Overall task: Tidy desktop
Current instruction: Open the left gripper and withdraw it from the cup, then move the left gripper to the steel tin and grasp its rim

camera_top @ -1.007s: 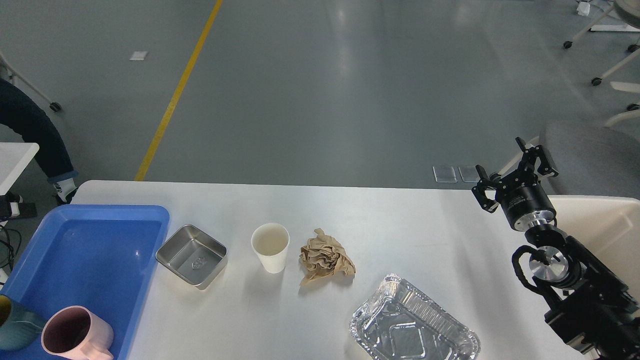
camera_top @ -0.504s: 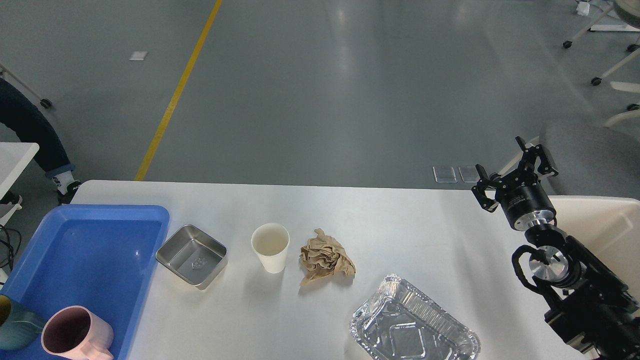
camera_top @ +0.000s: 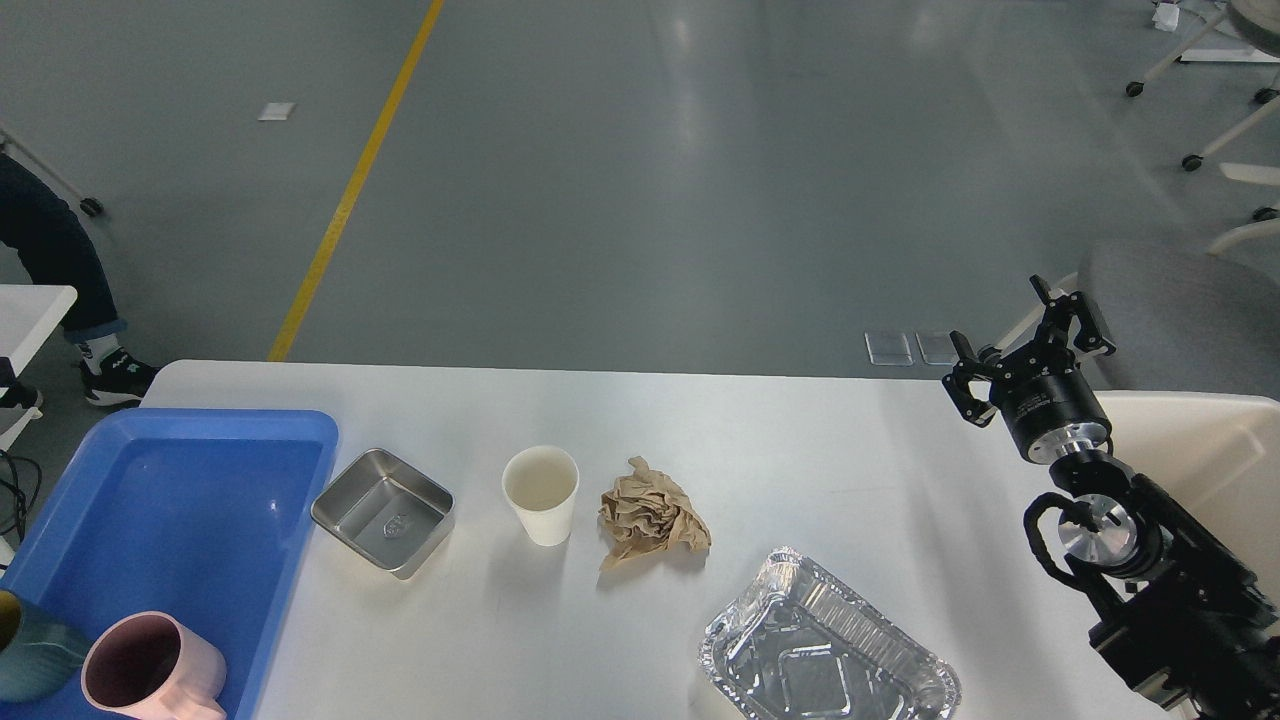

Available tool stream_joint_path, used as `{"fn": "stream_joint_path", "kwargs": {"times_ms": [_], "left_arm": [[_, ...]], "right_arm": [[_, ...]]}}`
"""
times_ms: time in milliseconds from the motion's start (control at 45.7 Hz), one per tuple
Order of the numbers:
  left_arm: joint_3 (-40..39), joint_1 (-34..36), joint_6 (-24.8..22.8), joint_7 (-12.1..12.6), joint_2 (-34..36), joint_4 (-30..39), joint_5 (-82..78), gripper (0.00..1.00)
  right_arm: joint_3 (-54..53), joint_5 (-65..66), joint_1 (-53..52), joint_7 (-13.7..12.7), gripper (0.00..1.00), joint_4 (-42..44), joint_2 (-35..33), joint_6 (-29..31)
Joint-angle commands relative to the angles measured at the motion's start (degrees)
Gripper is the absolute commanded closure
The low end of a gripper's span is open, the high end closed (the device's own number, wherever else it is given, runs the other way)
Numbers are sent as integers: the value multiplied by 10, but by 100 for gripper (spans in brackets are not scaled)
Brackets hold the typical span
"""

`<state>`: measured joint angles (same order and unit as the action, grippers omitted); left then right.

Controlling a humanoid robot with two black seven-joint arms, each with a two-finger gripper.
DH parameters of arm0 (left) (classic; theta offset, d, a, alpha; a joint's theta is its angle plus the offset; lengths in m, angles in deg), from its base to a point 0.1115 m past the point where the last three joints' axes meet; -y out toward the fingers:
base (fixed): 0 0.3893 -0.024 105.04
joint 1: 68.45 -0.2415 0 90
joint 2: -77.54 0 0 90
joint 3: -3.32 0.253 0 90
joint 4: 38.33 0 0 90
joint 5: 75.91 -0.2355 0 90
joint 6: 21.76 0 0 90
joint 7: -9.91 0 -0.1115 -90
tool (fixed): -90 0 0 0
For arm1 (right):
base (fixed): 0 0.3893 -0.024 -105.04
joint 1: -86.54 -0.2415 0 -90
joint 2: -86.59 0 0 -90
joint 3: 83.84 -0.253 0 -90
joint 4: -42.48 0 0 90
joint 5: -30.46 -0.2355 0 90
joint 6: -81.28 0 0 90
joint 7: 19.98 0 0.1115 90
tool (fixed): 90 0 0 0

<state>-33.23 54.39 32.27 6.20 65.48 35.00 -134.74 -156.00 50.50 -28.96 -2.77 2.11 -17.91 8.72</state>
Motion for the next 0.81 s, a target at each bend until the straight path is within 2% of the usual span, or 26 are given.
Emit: {"fn": "stream_joint_path", "kwargs": {"times_ms": [0, 328, 460, 613, 788], "left_arm": [[2, 18, 12, 55, -116, -53, -18, 2], [12, 67, -1, 51, -323, -189, -160, 2], [42, 75, -3, 61, -352, -205, -168, 2], [83, 95, 5, 68, -402, -254, -185, 2], [106, 108, 33, 68, -430, -289, -197, 2]], "right_arm": [[0, 0, 1, 0, 0, 0, 1, 0], [0, 0, 5, 0, 0, 1, 2, 1], [0, 0, 9, 0, 0, 2, 2, 1], [0, 0, 12, 1, 0, 1, 3, 2], [0, 0, 15, 1, 0, 1, 3, 3]]}}
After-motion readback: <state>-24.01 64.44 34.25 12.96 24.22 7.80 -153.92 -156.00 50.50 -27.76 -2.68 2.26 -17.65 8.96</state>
